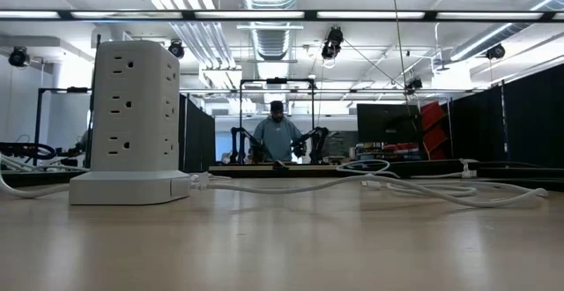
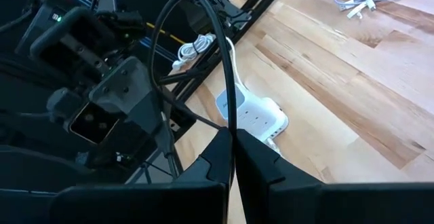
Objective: Insert USB
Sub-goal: Insert the bottom black charger cable into the bottom white outlet extension
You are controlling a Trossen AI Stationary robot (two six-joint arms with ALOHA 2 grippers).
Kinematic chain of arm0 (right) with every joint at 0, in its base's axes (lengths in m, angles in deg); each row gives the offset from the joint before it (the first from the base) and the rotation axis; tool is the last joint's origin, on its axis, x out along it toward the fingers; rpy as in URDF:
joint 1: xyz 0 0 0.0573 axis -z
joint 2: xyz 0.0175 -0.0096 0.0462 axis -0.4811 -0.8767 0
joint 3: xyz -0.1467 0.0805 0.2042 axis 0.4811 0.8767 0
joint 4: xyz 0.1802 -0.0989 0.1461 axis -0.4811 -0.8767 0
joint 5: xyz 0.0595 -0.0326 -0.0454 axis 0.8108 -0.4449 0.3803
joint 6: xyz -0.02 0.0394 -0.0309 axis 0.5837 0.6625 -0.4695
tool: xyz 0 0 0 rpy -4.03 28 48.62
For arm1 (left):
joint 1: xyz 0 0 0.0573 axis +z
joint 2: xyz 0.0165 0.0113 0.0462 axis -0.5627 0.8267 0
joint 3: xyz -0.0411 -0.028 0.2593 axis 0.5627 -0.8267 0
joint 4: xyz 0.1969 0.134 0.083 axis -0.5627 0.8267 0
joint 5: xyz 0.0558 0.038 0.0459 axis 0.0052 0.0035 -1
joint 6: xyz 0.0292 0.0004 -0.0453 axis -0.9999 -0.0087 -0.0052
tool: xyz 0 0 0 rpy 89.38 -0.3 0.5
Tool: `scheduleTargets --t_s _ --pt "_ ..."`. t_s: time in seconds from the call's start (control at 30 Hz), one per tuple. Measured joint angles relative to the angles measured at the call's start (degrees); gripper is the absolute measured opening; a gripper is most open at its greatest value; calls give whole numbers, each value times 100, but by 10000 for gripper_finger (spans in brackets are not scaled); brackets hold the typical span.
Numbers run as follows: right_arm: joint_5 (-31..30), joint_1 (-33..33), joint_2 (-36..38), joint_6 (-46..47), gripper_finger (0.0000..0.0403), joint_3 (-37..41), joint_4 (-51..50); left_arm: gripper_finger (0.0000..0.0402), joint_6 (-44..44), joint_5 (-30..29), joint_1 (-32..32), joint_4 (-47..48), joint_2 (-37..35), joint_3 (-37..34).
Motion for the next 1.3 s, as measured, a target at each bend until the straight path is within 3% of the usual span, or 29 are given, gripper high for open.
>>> scheduleTargets --t_s 0.23,0.4,0.63,0.83,1.07,1.3 --pt "-1 0 0 -134 6 0 0 15 378 -13 -5 0 -2 0" --pt "-3 0 4 -293 54 0 -5 15 879 -24 -43 0 -6 0" --pt "-159 0 33 -873 135 0 -9 15 2612 126 -61 123 -9 0" --pt "-159 -9 33 -1569 168 0 -14 15 3782 217 -49 562 -13 0" --pt "-170 -17 -25 -2802 166 -2 -5 15 6713 1043 361 1530 -39 0" --pt "-301 -18 -34 -4020 150 -4 -22 15 9606 2780 1243 2288 -42 0"
